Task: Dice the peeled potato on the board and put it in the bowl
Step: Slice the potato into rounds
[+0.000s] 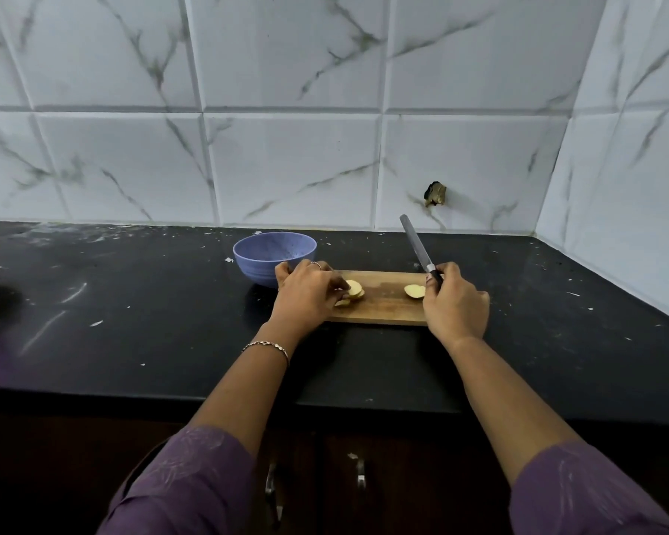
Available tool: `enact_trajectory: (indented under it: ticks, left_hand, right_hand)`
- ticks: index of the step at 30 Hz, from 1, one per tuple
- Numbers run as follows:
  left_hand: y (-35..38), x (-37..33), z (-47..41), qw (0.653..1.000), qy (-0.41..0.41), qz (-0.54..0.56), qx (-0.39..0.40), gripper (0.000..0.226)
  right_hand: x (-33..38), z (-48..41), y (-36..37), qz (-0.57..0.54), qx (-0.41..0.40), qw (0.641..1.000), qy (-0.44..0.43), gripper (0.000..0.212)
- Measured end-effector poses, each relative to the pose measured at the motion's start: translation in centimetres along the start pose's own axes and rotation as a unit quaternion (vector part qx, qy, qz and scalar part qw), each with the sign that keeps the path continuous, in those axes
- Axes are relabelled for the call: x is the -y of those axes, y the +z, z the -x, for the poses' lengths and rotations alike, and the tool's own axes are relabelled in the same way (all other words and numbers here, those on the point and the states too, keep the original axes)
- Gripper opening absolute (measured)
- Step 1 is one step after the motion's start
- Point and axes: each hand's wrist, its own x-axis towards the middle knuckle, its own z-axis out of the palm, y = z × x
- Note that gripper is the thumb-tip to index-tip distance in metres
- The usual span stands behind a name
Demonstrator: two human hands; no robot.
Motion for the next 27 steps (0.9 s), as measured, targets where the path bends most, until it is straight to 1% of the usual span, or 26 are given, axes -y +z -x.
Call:
enact_trajectory:
  ticks: [4,6,10,13,15,17,19,21,23,25,27]
  left_hand:
    - [0.7,-1.5,-0.8,0.999,-0.007,0.029,-0.04,0.024]
    - [1.3,-3.0,-1.7,0.999,0.004,0.026,-0.037,0.025]
    - [2.7,-6.4,-3.4,0.999,0.042,0.005,0.029,0.032]
    - [4.1,-8.5,-4.5,0.991,0.075,-0.021,0.107,0.039]
    - [4.4,-9.4,-5.0,0.982,0.092,-0.043,0.159,0.037]
    - [4.3,-9.8,-5.4,0.977,0.096,-0.057,0.184,0.034]
    - [4.3,-10.1,-5.7,0.977,0.095,-0.067,0.176,0.028]
    - [4.4,-10.2,-5.7,0.982,0.089,-0.075,0.146,0.023]
    - [4.5,-10.0,-5.7,0.988,0.072,-0.069,0.116,0.024]
    - [4.6,-9.6,-5.4,0.996,0.046,-0.024,0.072,0.023]
    - [4.7,-9.1,-5.1,0.997,-0.002,0.081,0.012,0.018]
  right_hand:
    - [0.0,-0.1,0.0,-0.001,-0.005,1.0,0.006,0.021]
    - [-0.1,-0.2,0.0,-0.002,-0.007,1.0,0.008,0.02]
    - [-0.1,-0.3,0.2,-0.003,-0.007,1.0,0.013,0.021]
    - [-0.1,-0.5,0.4,-0.008,-0.007,1.0,0.016,0.02]
    - [-0.2,-0.6,0.4,-0.014,-0.005,1.0,0.022,0.019]
    - [-0.1,-0.7,0.4,-0.017,-0.004,1.0,0.023,0.019]
    - [0.0,-0.7,0.4,-0.015,0.001,1.0,0.018,0.019]
    - [0.1,-0.6,0.3,-0.015,0.006,1.0,0.017,0.018]
    - [0.1,-0.6,0.2,-0.024,0.007,1.0,0.018,0.017]
    - [0.2,-0.5,0.1,-0.039,0.002,0.999,0.015,0.017]
    - [0.3,-0.3,0.2,-0.056,-0.009,0.998,0.002,0.018]
